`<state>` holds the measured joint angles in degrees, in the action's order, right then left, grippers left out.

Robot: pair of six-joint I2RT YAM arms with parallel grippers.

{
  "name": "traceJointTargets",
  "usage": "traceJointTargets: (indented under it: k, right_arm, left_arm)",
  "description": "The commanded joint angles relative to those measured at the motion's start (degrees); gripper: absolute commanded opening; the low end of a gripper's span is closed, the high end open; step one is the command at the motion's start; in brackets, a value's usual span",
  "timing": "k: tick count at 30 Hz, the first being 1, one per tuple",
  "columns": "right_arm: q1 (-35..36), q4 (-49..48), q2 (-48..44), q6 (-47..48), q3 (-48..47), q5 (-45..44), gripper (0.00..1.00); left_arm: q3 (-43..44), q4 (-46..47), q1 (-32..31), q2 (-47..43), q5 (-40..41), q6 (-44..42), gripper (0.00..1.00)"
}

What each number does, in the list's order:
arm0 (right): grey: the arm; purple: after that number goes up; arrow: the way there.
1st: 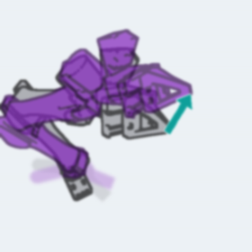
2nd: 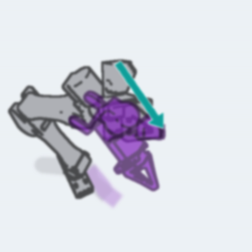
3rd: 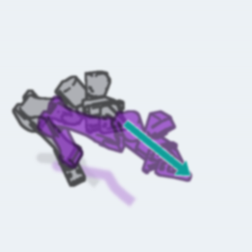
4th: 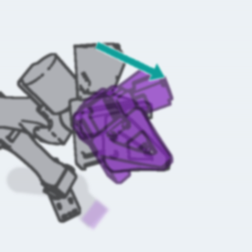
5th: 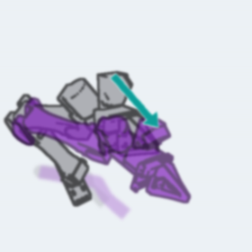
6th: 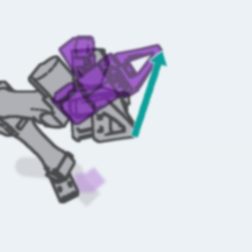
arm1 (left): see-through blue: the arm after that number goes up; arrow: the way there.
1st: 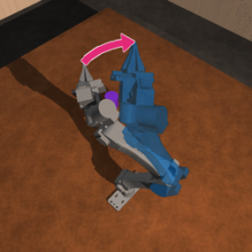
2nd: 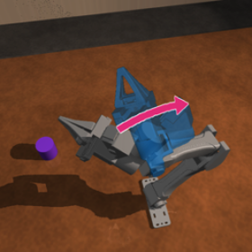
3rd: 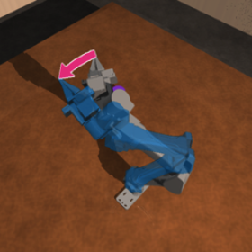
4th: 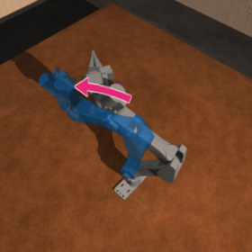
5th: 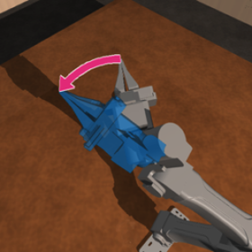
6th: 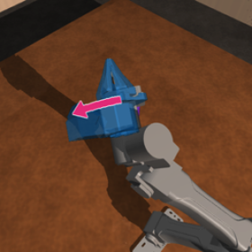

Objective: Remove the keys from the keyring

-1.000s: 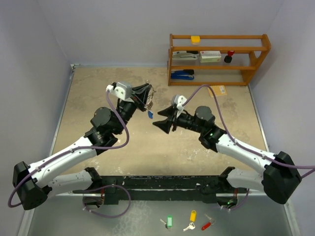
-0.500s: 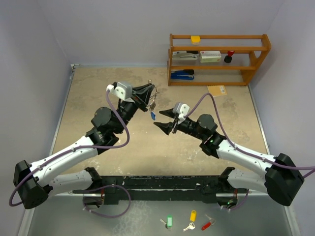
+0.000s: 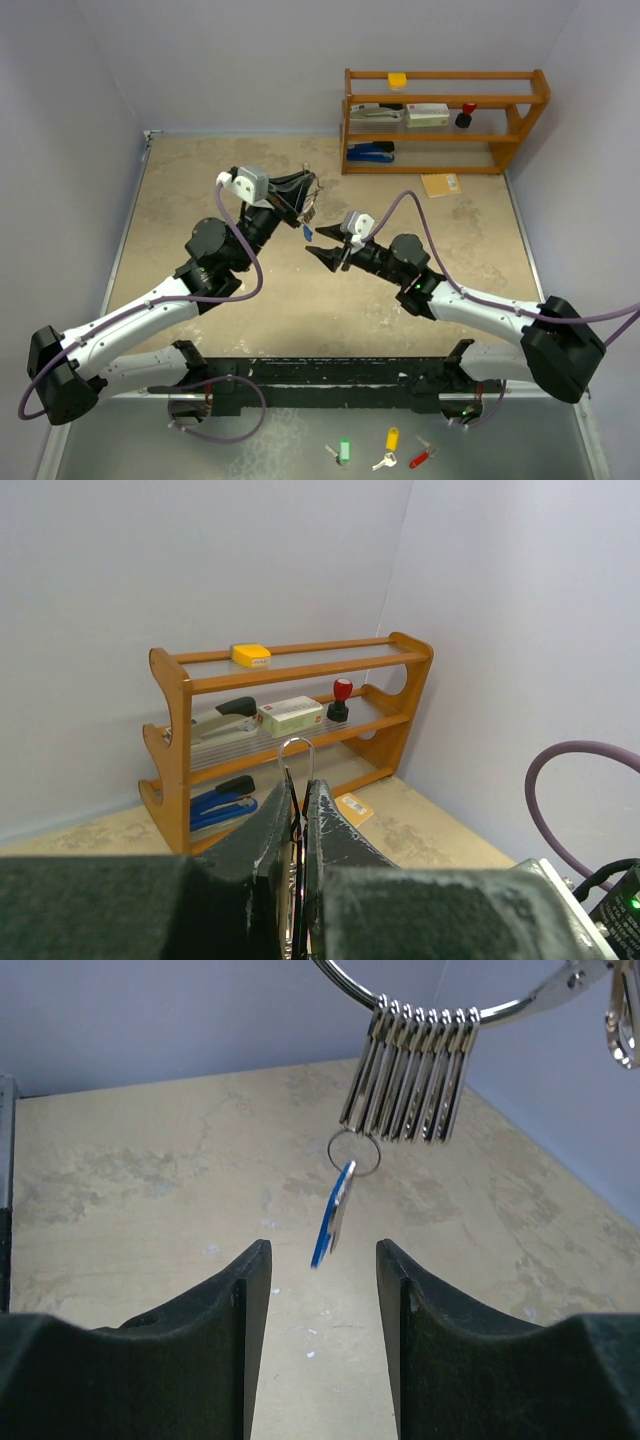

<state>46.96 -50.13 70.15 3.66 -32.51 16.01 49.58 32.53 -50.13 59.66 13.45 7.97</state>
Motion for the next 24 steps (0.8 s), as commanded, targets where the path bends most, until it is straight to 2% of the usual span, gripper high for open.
traceJointTargets:
  k: [1, 9, 14, 22, 24]
  right_arm:
    - [0.98, -4.82, -0.08, 0.88, -3.05, -0.4, 0.48]
    - [1.38, -7.93, 3.58, 0.47, -4.87, -1.1, 0.44]
    - [1.54, -10.02, 6.07, -0.5, -5.99, -1.67, 0.35]
    - [1.62, -11.4, 6.05, -0.86, -6.09, -2.21, 0.34]
    - [1.71, -11.32, 5.97, -0.78, -6.15, -2.42, 0.31]
  left_arm:
    - [2.33, 3.95, 0.03, -0.8, -0.12, 0.47, 0.0]
    - [2.15, 4.12, 0.03, -1.32, 0.06, 0.56, 0.0]
    - [2.73, 3.85, 0.04, -1.64, -0.62, 0.59, 0.0]
    - [2.28, 4.2, 0.03, -1.42, -0.1, 0.68, 0.0]
    - [2.04, 4.33, 0.03, -1.56, 0.14, 0.81, 0.0]
